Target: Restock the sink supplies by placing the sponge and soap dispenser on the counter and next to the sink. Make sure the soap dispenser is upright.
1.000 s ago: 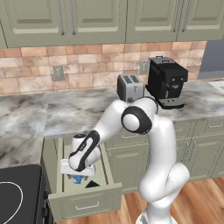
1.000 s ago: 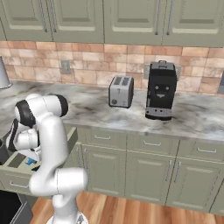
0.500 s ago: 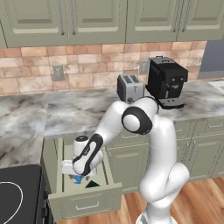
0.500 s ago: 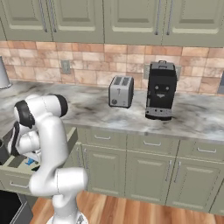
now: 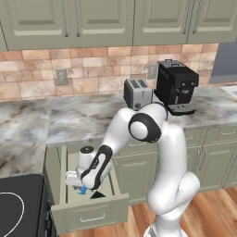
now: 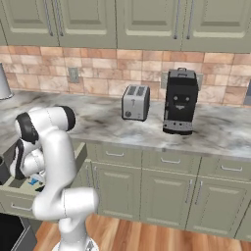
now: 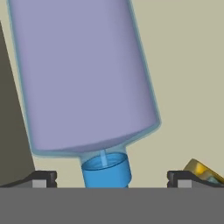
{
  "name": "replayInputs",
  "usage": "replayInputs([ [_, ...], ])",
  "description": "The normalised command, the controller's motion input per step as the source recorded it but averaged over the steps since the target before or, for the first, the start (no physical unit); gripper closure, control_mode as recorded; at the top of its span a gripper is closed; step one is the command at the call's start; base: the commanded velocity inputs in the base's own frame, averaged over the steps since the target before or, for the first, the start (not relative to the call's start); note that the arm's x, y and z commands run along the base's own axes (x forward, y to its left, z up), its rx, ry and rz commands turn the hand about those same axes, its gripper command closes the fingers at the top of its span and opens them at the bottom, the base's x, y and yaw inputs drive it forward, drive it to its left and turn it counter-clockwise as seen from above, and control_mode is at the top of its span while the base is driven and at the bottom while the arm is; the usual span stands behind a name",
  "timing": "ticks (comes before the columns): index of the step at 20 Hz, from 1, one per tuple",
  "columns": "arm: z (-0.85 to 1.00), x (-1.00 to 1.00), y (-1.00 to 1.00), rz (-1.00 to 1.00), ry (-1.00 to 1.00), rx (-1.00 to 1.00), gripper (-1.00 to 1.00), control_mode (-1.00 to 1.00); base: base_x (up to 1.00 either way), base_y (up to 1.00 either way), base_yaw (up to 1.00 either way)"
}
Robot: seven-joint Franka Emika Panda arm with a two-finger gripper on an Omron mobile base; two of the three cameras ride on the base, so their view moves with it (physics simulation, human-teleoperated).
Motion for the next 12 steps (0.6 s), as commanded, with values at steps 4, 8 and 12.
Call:
replayInputs([
  [4,-0.03,0.00,0.00,0.00,0.00,0.00,-1.00,-1.00,0.00,0.00,0.00],
  [8,-0.04,0.00,0.01,0.00,0.00,0.00,-1.00,-1.00,0.00,0.00,0.00],
  [12,-0.13,0.00,0.02,0.00,0.00,0.00,-1.00,-1.00,0.00,0.00,0.00],
])
